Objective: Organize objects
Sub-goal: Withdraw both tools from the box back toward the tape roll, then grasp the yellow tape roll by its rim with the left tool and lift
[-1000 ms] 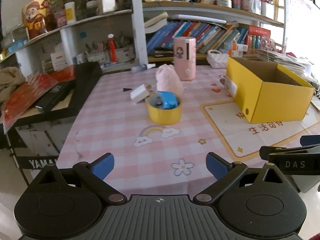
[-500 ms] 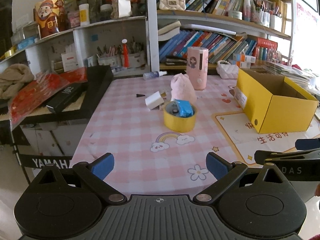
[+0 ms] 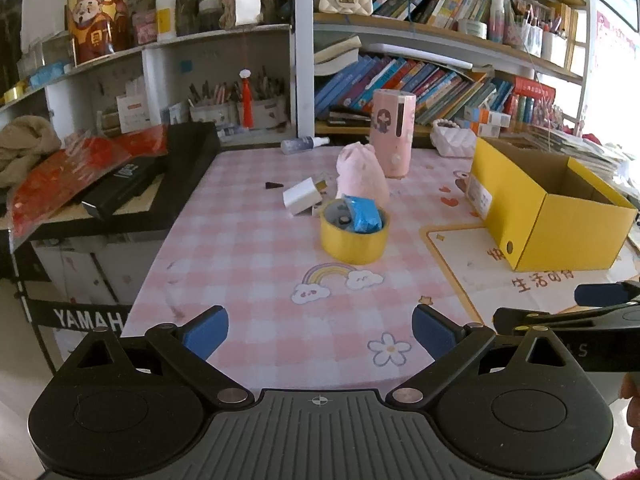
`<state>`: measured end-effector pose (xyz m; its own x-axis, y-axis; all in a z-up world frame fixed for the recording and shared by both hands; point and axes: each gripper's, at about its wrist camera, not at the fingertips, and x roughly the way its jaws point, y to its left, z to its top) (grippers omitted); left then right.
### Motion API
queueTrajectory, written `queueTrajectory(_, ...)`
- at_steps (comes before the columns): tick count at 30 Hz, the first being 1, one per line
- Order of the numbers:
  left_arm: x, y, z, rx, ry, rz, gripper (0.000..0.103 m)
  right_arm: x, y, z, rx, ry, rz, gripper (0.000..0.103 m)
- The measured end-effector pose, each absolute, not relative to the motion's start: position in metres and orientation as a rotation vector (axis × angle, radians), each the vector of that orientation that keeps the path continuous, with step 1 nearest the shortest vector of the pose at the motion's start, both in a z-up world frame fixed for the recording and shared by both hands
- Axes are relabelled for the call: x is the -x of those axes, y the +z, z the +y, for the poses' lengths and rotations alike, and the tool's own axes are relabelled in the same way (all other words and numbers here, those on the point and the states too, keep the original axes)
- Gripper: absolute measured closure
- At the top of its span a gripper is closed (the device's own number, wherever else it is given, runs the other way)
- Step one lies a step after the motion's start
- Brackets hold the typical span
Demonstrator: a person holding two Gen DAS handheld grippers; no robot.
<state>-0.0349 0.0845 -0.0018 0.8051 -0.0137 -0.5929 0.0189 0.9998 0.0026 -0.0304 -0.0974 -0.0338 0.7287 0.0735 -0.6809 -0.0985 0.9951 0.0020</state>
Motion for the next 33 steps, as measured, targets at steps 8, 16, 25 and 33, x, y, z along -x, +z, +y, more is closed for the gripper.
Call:
queueTrajectory(8, 0.005, 0.000, 0.081, -0.009, -0.010, 0.629, 0.003, 0.001, -0.029, -0.101, 0.006, 0.142, 0.718, 0.010)
queueTrajectory(16, -0.030, -0.003, 0.076, -0.001, -0.001, 0.628, 0.003, -0.041, -0.021, -0.106, -0.028, 0.180, 0.672, 0.012)
queueTrajectory(25, -0.074, -0.016, 0.067, 0.017, 0.008, 0.665, 0.004, -0.095, -0.026, -0.107, -0.027, 0.254, 0.690, 0.019)
queueTrajectory(33, -0.121, -0.034, 0.053, -0.033, -0.012, 0.706, 0.004, -0.134, -0.023, -0.109, -0.058, 0.280, 0.678, 0.019)
